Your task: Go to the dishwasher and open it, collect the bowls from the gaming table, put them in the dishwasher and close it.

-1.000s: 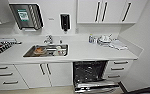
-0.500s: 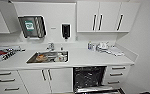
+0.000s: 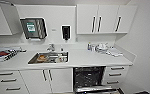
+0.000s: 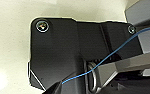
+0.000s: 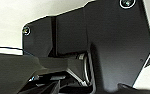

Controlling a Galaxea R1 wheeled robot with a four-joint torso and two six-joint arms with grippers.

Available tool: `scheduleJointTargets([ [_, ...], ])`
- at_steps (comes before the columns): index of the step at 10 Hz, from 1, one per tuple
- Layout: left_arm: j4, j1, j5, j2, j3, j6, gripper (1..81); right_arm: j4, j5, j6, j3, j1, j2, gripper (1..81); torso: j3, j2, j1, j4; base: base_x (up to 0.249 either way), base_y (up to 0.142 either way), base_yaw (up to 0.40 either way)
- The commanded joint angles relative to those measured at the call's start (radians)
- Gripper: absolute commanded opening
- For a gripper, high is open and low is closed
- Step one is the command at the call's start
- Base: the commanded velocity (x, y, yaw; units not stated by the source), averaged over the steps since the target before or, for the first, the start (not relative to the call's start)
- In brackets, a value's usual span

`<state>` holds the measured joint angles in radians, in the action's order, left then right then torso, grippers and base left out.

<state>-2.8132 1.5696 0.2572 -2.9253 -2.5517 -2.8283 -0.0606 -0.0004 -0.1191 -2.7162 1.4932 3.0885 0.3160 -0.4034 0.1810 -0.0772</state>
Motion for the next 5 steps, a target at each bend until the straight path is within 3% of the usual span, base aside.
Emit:
scheduleJointTargets([
  [1, -0.067, -0.03, 0.068, 0.004, 0.005, -0.052, 81.1, -0.001, -0.059, 0.003, 0.009, -0.041, 0.008, 81.1, 0.0, 0.098, -0.063, 0.0, 0.0, 0.0, 0.0],
  [2, -0.067, -0.029, 0.068, 0.004, 0.005, -0.052, 81.1, -0.001, -0.059, 0.003, 0.009, -0.043, 0.006, 81.1, -0.059, 0.133, -0.086, 0.0, 0.0, 0.0, 0.0],
  [5, -0.067, -0.029, 0.068, 0.004, 0.005, -0.052, 81.1, -0.002, -0.059, 0.004, 0.01, -0.043, 0.006, 81.1, -0.103, 0.213, -0.137, 0.0, 0.0, 0.0, 0.0],
])
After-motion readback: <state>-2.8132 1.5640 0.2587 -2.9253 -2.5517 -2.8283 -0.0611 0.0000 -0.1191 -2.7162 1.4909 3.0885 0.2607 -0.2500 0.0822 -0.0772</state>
